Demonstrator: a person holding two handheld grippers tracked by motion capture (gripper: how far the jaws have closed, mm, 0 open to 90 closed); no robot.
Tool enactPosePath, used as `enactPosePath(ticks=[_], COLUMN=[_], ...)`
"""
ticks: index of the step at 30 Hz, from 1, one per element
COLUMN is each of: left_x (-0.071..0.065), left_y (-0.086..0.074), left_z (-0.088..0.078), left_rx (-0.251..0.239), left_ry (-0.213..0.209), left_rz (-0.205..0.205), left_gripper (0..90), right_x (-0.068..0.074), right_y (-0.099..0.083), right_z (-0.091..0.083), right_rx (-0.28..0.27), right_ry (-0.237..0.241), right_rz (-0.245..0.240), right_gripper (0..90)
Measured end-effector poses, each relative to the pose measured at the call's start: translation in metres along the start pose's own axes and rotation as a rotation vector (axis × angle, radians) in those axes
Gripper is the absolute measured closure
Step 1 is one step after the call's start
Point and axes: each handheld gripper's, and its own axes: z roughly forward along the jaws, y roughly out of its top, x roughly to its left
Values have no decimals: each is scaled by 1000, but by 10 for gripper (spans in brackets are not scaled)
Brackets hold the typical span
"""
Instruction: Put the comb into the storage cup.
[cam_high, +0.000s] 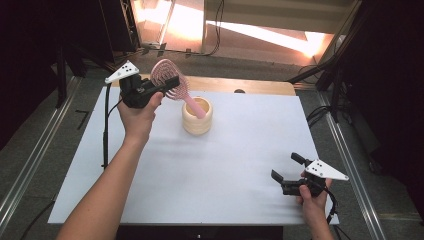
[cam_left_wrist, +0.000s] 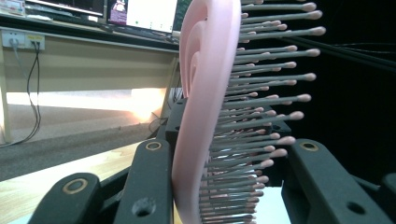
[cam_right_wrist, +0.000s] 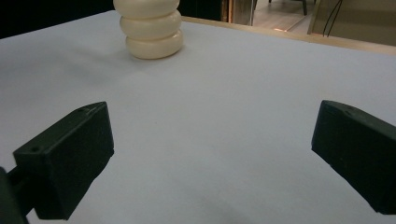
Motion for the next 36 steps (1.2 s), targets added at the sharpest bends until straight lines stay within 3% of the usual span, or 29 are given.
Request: enactPosePath(ticks=[14,36], left_x=[6,14], left_y=[2,-12], left_z=[7,21], left_rx=[-6,17], left_ry=[30,61], left_rz=[0,-12], left_gripper=[657,656], right_x=[-1,-2], right_y=[0,0], right_z=[-1,-2], right_rx=[-3,-14], right_ry=[3,8], right_rz=[6,6], right_gripper=[0,0])
